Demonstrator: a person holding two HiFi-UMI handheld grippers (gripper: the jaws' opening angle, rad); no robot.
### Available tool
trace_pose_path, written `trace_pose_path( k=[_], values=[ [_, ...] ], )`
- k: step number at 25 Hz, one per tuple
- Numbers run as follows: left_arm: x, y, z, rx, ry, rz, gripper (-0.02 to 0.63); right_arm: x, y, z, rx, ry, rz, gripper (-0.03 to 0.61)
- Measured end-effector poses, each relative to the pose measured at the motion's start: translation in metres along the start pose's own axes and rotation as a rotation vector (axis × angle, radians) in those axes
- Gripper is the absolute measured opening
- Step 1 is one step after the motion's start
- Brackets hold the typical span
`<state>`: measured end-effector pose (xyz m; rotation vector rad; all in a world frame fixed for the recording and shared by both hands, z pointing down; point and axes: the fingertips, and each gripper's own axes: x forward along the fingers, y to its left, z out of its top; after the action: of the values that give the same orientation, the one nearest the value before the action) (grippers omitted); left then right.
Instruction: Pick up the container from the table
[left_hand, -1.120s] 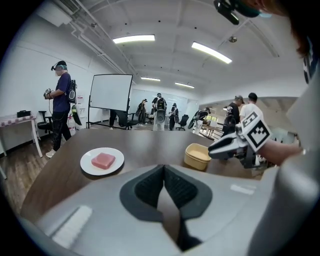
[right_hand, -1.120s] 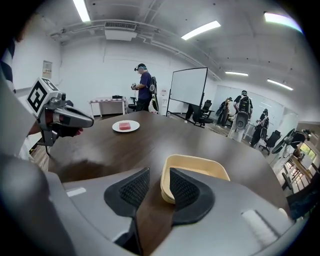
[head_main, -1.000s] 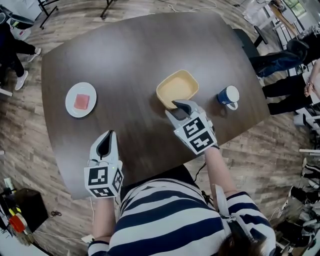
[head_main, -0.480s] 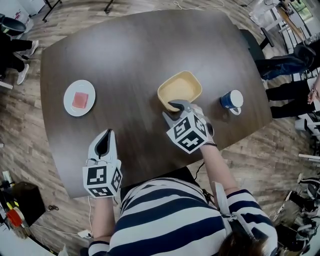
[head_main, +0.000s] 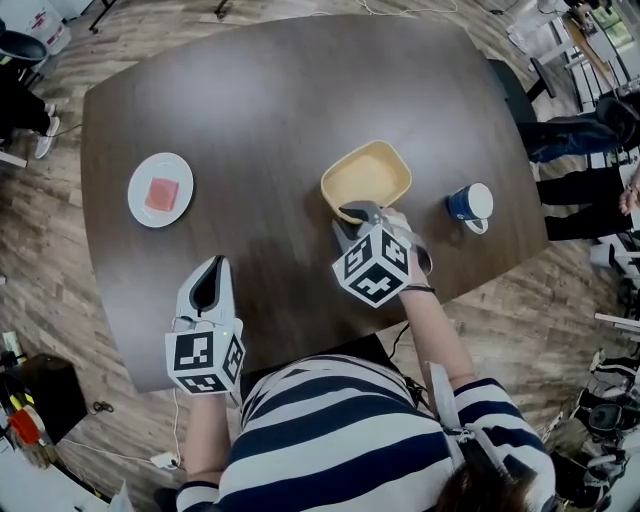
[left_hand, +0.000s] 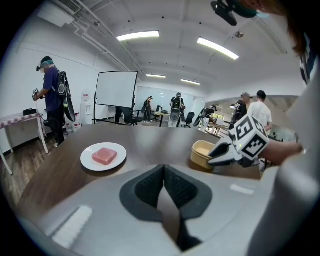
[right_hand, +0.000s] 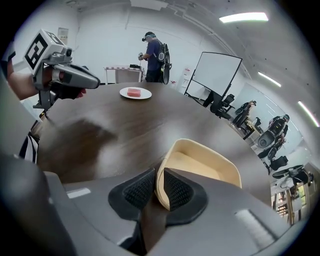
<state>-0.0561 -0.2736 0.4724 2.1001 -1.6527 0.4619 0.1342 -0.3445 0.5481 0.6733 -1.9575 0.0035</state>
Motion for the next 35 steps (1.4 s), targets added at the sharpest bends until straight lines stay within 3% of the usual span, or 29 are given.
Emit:
trace_pose_path(
  k=[18,35],
  values=[
    [-0.033,0.027,-0.005,0.007,-0.022,0.015,0.000,-0.015,0.016,0.009,0.018,0.004,-0.076,0.034],
    [-0.101,0.039,-0.013,-0.038,-0.106,-0.010,0.000,-0.074,0.081,0.045,-0.072,-0.063,-0.097,0.034]
  ],
)
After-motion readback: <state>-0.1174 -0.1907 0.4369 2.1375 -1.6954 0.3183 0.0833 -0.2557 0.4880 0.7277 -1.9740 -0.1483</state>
